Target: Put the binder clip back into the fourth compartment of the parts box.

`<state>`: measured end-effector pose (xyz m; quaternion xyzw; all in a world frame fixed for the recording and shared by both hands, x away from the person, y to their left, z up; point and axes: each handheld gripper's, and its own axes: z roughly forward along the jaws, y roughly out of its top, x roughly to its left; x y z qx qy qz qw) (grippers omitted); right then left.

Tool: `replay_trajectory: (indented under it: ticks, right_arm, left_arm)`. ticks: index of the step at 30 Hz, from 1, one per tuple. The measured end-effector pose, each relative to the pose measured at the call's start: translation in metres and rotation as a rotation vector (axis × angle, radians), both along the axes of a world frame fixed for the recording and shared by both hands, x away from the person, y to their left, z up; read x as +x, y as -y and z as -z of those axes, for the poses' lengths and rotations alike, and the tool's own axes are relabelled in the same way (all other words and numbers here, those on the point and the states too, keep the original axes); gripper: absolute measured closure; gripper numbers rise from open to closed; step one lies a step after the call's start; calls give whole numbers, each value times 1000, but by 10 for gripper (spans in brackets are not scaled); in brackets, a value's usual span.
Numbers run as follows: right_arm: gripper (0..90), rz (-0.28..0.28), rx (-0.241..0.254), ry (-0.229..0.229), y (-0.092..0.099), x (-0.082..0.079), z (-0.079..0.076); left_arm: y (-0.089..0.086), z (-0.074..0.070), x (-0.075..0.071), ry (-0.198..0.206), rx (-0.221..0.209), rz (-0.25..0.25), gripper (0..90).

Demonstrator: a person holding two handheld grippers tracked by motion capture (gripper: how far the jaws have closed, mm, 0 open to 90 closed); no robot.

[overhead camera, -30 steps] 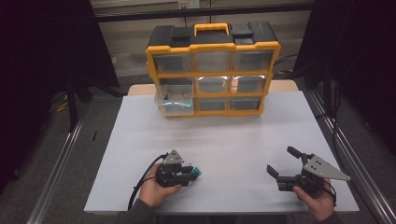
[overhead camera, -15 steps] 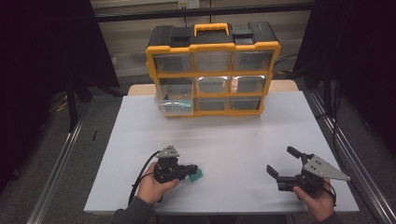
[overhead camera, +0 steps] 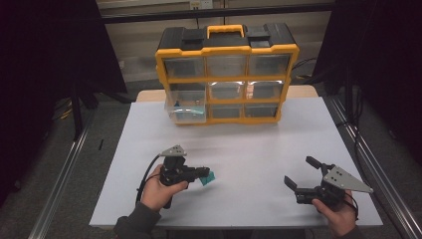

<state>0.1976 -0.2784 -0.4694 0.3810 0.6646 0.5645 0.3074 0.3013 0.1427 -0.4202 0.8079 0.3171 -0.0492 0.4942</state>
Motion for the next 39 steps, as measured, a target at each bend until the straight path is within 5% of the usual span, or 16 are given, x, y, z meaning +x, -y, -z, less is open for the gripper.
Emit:
replay_trajectory:
  ticks: [8, 12, 16, 23, 26, 29, 33, 37, 39]
  right_arm:
    - [5, 0, -1, 0, 0, 1, 0]
    - [5, -1, 4, -7, 0, 1, 0]
    - [5, -4, 5, -4, 0, 1, 0]
    - [5, 4, 17, -6, 2, 1, 0]
    - [5, 1, 17, -7, 2, 1, 1]
    - [5, 1, 18, -6, 2, 1, 0]
    - [5, 5, 19, -9, 2, 1, 1]
    - [5, 0, 13, -10, 1, 1, 1]
    - [5, 3, 10, -7, 1, 2, 1]
  left_arm:
    - [-6, -86, 30, 76, -33, -24, 897]
    - [-7, -131, 56, 169, -22, -91, 897]
    - [-7, -152, 89, 203, -10, -189, 897]
    - [-6, -137, 128, 223, 58, -296, 869]
    - [-10, -129, 128, 238, 39, -335, 615]
    - [-17, -130, 112, 272, 15, -300, 540]
    - [-29, -123, 79, 310, -12, -280, 251]
    - [-46, -99, 38, 343, -51, -254, 165]
    - [-57, -82, 21, 345, -33, -263, 155]
